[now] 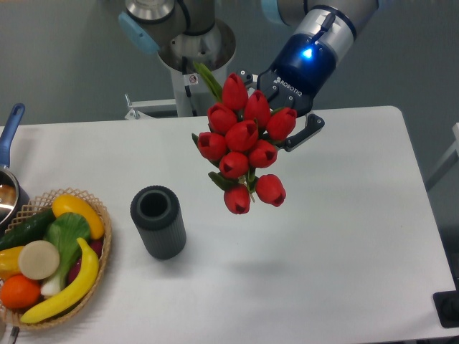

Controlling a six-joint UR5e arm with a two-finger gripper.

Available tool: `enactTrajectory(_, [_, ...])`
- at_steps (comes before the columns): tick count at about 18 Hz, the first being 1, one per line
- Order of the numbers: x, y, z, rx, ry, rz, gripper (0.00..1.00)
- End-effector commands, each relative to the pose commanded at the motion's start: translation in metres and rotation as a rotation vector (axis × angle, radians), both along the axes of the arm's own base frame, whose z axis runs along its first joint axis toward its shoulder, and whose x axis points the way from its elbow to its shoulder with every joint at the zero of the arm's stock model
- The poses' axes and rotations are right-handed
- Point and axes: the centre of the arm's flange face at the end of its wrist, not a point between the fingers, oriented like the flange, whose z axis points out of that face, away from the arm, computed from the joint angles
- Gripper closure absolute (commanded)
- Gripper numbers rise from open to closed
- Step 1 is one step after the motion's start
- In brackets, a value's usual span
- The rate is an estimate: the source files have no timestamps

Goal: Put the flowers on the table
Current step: 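Carry the red tulip bunch with the gripper, rotating it upright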

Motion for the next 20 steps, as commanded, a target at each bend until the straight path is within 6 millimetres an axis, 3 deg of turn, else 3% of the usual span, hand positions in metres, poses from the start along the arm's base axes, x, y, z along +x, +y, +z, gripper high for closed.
enactTrajectory(9, [0.003,-0.013,0.001,-0.012,0.003,0.030,0.52])
enactTrajectory(20, [0.009,-0.037,0.010,-0.281,0.161,0.239,0.52])
